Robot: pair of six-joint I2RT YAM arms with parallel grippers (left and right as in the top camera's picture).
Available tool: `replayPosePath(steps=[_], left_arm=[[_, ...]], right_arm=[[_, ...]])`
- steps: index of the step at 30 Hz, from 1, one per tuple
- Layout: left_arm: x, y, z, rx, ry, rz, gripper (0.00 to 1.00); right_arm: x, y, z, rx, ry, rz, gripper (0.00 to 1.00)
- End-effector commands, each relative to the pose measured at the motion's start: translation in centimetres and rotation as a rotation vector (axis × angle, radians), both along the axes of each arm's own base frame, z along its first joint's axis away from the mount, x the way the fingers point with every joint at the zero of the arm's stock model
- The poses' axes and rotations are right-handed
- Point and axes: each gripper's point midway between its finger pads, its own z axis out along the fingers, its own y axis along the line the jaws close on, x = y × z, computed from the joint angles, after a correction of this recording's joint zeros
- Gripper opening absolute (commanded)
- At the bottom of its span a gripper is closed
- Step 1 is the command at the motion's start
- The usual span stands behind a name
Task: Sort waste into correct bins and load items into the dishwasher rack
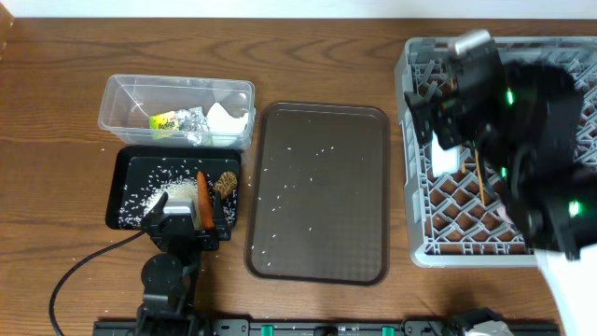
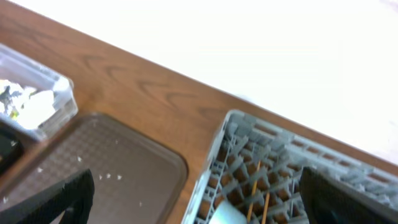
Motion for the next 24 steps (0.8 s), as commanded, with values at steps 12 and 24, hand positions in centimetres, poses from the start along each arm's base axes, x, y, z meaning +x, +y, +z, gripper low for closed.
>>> replayPosePath(steps=[12, 24], left_arm=[[0.0, 0.3, -1.8, 0.020, 0.041, 0.014, 0.98], [0.0, 0.3, -1.8, 0.020, 0.041, 0.014, 0.98]], right_arm=[[-7.3, -3.5, -11.1, 0.022, -0.171, -0.050, 0.99], [-10.9, -4.7, -17.0, 0.073, -0.272, -0.074, 0.99]])
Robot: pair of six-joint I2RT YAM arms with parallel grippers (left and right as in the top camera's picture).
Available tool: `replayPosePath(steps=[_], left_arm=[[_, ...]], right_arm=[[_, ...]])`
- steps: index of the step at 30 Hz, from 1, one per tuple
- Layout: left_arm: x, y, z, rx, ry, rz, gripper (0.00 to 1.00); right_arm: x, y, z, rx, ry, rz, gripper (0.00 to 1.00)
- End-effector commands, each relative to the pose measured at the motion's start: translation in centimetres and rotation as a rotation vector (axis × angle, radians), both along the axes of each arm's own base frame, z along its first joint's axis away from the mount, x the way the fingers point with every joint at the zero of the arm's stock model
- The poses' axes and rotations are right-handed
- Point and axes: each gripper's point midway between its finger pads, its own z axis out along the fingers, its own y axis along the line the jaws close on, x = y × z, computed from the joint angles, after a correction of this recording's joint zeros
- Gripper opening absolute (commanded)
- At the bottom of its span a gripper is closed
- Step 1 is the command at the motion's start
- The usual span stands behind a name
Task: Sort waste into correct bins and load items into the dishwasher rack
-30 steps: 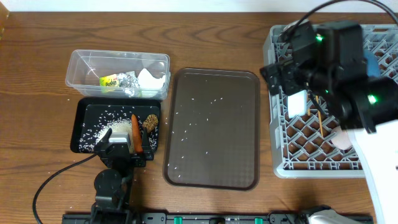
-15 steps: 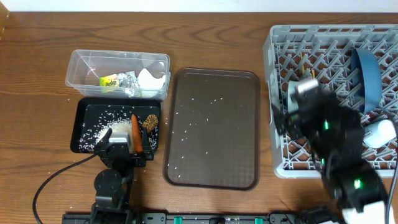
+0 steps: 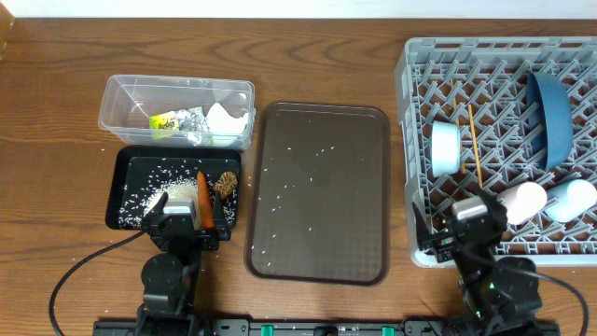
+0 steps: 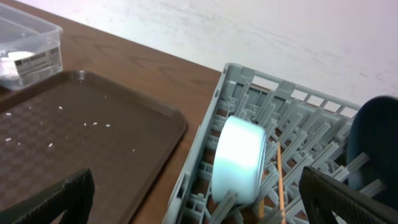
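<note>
The grey dishwasher rack (image 3: 410,140) stands at the right. It holds a pale blue dish (image 3: 446,147) on edge, a wooden chopstick (image 3: 474,145), a dark blue bowl (image 3: 548,119), a whitish cup (image 3: 520,201) and a light blue cup (image 3: 571,198). My right gripper (image 3: 464,224) sits low at the rack's front left corner. In the right wrist view it (image 4: 196,180) is open, its fingers (image 4: 62,199) wide apart, facing the pale blue dish (image 4: 239,158). My left gripper (image 3: 182,222) rests at the front edge of the black tray (image 3: 126,187); its jaws are hidden.
A clear bin (image 3: 121,93) at the back left holds wrappers and paper scraps. The black tray carries rice, a carrot piece (image 3: 201,191) and a brown scrap (image 3: 227,184). A brown serving tray (image 3: 317,191) with scattered rice grains lies in the middle.
My right arm was stretched over the middle of the rack, hiding its contents. Now it is drawn back to the rack's front left corner, and the dishes show. The left arm is unchanged.
</note>
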Motion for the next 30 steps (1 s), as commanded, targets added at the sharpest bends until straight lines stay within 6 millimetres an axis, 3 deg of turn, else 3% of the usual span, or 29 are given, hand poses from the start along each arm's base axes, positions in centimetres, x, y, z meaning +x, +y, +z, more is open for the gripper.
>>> replayPosePath(steps=[1, 11, 19, 30], left_arm=[[-0.1, 0.3, -1.8, 0.020, 0.043, 0.014, 0.98], [-0.1, 0.3, -1.8, 0.020, 0.043, 0.014, 0.98], [-0.1, 0.3, -1.8, 0.020, 0.043, 0.014, 0.98], [-0.1, 0.3, -1.8, 0.020, 0.043, 0.014, 0.98]], right_arm=[[-0.2, -0.7, -0.8, 0.028, -0.026, -0.033, 0.99], [0.5, -0.2, -4.1, 0.060, -0.031, -0.023, 0.99], [1.3, 0.0, -3.4, 0.085, -0.126, -0.021, 0.99], [1.3, 0.0, -3.5, 0.084, -0.123, -0.020, 0.99]])
